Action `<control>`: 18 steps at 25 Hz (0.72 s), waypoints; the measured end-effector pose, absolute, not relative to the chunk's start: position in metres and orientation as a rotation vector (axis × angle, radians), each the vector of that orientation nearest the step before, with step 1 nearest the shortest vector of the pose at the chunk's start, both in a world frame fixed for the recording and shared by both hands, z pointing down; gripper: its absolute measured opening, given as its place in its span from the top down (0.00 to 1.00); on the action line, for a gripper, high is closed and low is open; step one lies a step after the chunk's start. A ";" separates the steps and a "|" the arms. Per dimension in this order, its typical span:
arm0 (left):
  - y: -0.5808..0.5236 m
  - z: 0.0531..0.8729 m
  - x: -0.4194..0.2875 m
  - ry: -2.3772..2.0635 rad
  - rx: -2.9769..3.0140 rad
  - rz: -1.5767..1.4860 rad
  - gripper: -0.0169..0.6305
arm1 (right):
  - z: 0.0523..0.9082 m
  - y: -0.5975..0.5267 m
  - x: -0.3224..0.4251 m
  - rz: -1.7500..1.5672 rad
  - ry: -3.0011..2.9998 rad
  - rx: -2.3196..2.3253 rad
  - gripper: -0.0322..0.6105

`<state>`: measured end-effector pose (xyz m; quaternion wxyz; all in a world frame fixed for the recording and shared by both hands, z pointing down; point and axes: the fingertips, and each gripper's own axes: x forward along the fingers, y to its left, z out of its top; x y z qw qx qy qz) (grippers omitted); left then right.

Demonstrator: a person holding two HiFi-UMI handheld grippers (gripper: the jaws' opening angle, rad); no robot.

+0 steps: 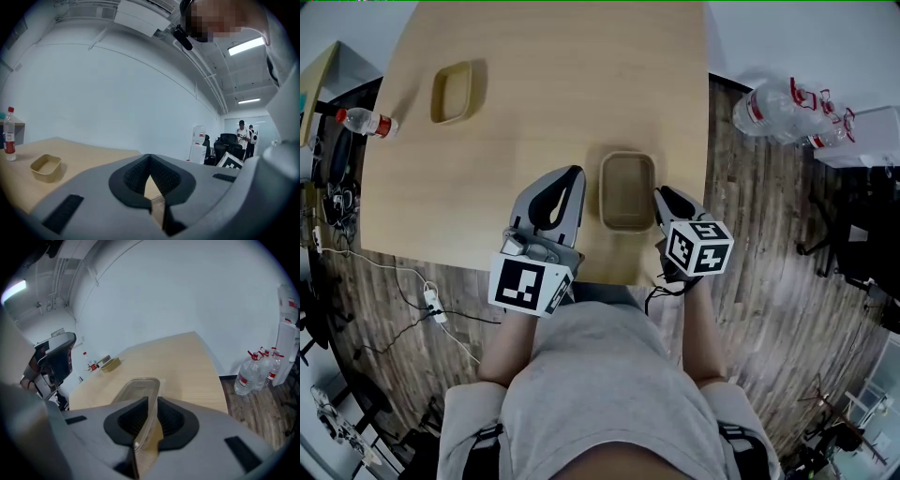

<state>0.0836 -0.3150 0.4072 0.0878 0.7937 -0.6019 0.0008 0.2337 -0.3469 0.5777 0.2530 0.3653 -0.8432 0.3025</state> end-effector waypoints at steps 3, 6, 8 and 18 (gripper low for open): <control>-0.316 0.409 0.084 -1.792 2.363 0.015 0.95 | 0.587 -0.349 0.234 0.886 -2.277 0.986 0.87; -0.318 0.409 0.082 -1.796 2.362 0.017 0.95 | 0.592 -0.349 0.234 0.925 -2.263 0.977 0.87; -0.320 0.409 0.079 -1.799 2.361 0.016 0.95 | 0.594 -0.350 0.233 0.931 -2.256 0.978 0.87; -0.325 0.407 0.074 -1.788 2.374 0.011 0.95 | 0.593 -0.352 0.231 0.867 -2.240 1.003 0.91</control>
